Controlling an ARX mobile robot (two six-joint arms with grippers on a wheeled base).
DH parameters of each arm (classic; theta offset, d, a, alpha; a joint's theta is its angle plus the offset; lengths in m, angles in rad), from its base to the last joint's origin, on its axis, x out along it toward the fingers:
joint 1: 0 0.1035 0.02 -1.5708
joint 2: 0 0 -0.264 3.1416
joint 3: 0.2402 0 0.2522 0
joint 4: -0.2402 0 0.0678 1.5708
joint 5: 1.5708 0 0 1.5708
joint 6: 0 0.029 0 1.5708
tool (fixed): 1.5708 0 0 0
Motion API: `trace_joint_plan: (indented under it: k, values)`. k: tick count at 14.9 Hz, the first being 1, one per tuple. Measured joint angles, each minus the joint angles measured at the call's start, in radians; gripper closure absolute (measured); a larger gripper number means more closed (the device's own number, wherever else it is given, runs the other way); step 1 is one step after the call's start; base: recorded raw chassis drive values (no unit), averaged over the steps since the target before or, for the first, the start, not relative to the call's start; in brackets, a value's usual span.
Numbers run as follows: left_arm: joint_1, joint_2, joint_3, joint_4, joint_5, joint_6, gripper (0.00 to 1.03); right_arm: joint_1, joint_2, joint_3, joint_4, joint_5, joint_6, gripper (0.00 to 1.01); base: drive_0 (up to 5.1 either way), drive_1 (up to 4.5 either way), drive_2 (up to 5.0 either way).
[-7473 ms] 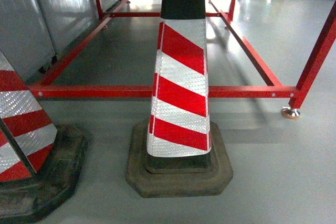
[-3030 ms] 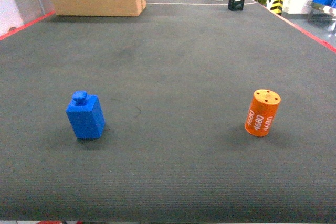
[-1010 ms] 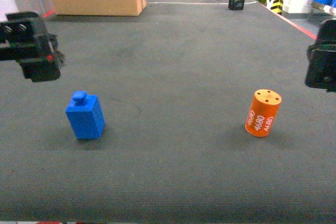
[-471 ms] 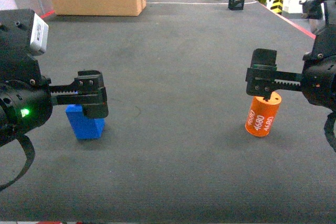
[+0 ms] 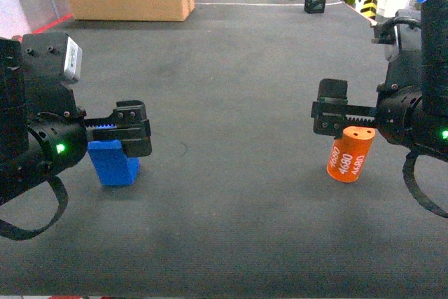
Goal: Sort blue parts and orange caps into right shelf containers
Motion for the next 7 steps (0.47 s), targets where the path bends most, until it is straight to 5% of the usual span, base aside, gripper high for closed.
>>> trace_joint_plan:
  k: [7]
  values:
    - [0.017,0.108,0.060,-0.014,0.013,0.000,0.05,-0.006,0.084,0.023,0.006,-0.010,0.000,0.03,0.0,0.00,0.0]
